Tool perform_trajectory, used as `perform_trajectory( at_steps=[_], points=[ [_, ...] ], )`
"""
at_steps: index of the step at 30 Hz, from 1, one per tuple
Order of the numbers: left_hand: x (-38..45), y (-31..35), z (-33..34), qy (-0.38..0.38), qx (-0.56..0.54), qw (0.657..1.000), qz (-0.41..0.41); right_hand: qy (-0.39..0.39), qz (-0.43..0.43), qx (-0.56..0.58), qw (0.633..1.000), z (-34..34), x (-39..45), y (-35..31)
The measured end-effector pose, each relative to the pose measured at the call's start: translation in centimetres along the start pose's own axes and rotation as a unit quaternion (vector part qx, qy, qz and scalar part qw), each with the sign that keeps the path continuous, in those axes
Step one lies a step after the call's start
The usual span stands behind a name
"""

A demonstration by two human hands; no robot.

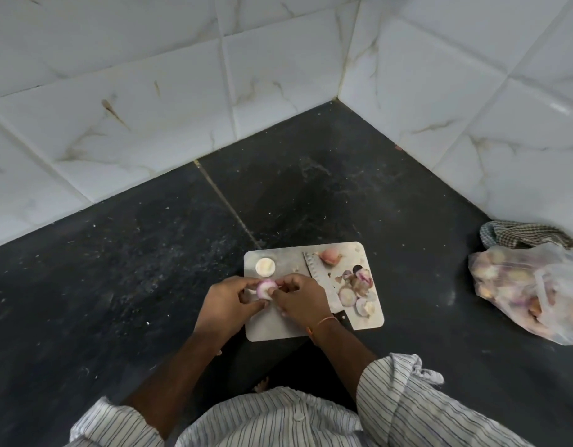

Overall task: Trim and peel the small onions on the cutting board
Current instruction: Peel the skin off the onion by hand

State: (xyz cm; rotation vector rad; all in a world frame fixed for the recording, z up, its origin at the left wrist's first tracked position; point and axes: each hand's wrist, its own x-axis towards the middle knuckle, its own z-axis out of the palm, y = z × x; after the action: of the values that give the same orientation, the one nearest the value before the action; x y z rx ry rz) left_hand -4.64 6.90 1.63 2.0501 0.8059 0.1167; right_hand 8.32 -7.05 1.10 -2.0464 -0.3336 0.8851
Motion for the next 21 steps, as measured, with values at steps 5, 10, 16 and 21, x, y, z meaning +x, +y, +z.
perform_trajectory(
  at_steps=[5, 10, 16, 21],
  points=[
    [0.5, -1.6, -0.2, -0.023, 0.000, 1.000, -0.016, -0.007, 0.002, -0.057, 0.998, 1.4, 0.8, 0.5],
    [0.8, -2.2, 0.3, -0.031, 0.016, 0.999, -0.001, 0.000, 0.002, -0.084, 0.996, 0.9, 0.2, 0.6],
    [1.7, 1.2, 0.9, -0.005, 0.042, 0.996, 0.076, 0.053, 0.002, -0.140, 0.989, -5.5, -1.6, 0.5],
    [5.3, 6.7, 4.3, -0.077, 0.064, 0.986, 0.133, 0.137, -0.053, -0.219, 0.965, -10.2, -0.9, 0.4]
  ],
)
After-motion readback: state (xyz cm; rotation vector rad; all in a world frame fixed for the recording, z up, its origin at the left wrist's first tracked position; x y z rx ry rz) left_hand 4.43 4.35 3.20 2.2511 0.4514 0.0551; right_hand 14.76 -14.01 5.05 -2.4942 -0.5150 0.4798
